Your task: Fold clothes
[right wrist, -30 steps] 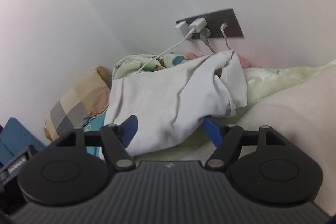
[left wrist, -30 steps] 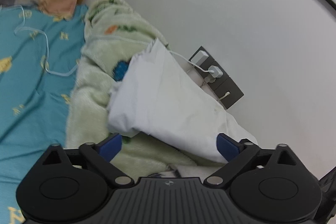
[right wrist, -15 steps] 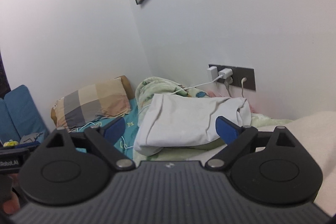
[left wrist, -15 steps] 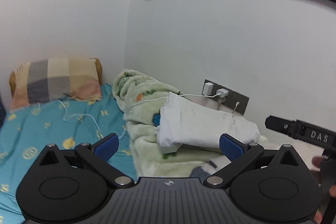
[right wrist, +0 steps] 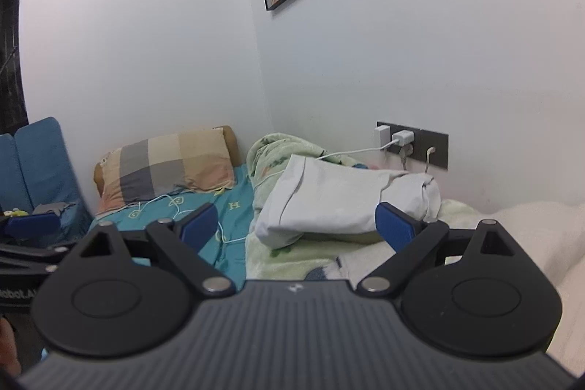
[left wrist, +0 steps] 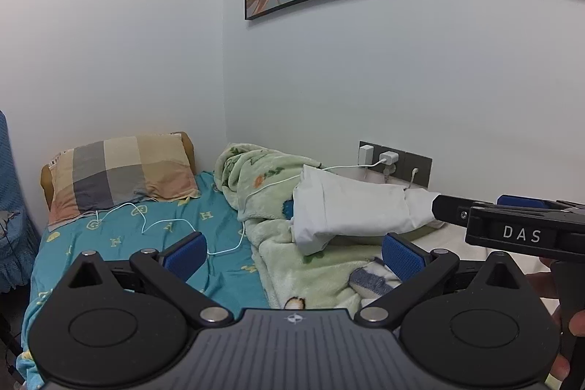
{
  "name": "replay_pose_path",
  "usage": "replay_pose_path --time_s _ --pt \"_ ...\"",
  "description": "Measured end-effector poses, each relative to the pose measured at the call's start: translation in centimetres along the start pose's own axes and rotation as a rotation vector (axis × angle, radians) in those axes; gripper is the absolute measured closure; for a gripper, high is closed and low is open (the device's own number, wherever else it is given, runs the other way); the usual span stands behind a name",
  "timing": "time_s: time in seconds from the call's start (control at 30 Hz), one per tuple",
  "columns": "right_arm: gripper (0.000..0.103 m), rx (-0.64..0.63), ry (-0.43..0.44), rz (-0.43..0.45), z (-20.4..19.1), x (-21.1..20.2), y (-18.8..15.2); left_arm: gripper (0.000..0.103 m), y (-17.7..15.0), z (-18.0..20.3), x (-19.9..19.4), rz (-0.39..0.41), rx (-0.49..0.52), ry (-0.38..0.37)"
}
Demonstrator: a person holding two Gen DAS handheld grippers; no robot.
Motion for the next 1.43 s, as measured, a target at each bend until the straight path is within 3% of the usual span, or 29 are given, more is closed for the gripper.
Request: replay_pose_path --time_s 0.4,1.43 --pt "0.008 -0.029 -0.025 -0.005 -1.1 -0.5 -0.7 0.0 -0.7 -2.6 -0.8 -0.01 -0.084 0.011" --pt "0.009 -0.041 -0.03 -0.017 -2.0 -0.9 -0.9 0.0 -1.1 -3.4 -1.2 -0.02 -0.093 0.028"
Point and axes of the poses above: each gripper's, at about its wrist camera, not at the fingertips, and x roughly the way its jaws point, z to its right, y to its top, the point moved 7 cm from there along x, roughly the way its jaws point, and after that the axes turned 6 degrees about y, right-handed, at the moved point
